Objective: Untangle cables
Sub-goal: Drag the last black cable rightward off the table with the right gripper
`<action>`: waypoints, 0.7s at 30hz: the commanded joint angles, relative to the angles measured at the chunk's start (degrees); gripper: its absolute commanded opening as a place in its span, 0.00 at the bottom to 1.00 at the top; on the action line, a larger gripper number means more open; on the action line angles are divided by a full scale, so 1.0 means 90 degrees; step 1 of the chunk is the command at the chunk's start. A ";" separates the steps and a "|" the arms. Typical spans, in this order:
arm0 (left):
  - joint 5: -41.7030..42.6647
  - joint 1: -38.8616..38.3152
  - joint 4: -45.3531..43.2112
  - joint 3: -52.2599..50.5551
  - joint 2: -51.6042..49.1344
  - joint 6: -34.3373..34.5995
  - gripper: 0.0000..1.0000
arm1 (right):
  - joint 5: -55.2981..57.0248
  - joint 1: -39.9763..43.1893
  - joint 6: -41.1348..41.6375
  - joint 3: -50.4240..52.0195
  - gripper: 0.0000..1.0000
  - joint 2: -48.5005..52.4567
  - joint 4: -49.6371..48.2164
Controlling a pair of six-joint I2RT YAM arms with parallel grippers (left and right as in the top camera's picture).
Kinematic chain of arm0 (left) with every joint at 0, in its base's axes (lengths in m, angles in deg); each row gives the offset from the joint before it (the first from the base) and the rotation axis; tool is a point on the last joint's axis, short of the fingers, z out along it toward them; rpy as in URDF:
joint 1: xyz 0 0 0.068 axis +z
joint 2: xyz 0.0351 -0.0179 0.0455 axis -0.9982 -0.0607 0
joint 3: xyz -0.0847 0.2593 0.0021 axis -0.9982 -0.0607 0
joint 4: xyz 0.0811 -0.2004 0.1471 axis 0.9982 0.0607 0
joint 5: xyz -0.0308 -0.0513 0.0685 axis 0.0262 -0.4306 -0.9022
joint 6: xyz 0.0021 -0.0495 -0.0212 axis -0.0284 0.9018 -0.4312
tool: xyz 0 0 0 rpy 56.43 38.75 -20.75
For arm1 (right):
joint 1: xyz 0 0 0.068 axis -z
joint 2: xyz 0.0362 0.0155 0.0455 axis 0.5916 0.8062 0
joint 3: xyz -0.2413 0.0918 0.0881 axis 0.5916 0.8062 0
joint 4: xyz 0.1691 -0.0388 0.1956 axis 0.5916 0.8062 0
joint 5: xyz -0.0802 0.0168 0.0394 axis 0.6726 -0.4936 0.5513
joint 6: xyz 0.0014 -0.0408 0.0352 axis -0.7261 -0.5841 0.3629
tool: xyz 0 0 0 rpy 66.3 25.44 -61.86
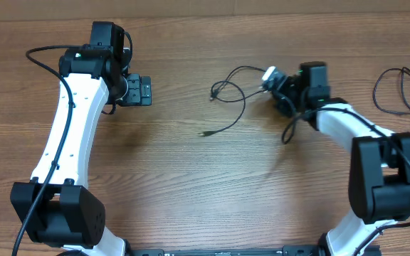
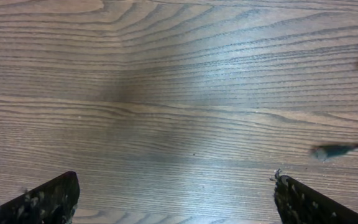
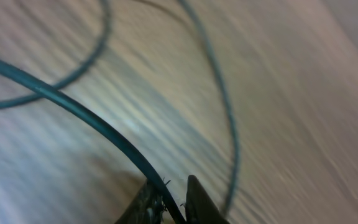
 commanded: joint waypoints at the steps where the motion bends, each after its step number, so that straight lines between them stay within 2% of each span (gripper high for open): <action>1: 0.0044 -0.0024 -0.0012 0.0019 0.0027 -0.0121 0.99 | -0.0342 0.0449 0.0029 0.0032 0.08 0.0044 -0.0238; 4: 0.0044 -0.0024 -0.0012 0.0017 0.0027 -0.0121 1.00 | -0.0342 0.0797 0.0274 0.0032 0.04 0.0044 -0.0544; 9: 0.0046 -0.0029 -0.0012 0.0017 0.0027 -0.0121 1.00 | -0.0741 0.1175 0.0556 0.0022 0.04 0.0044 -0.0697; 15: 0.0044 -0.0029 -0.0015 0.0017 0.0027 -0.0121 0.99 | -0.0758 0.1207 0.1064 -0.0403 0.04 0.0029 -0.0593; 21: 0.0044 -0.0029 -0.0012 0.0017 0.0027 -0.0121 1.00 | -0.0755 0.1212 0.2344 -0.1486 0.04 0.0029 -0.0391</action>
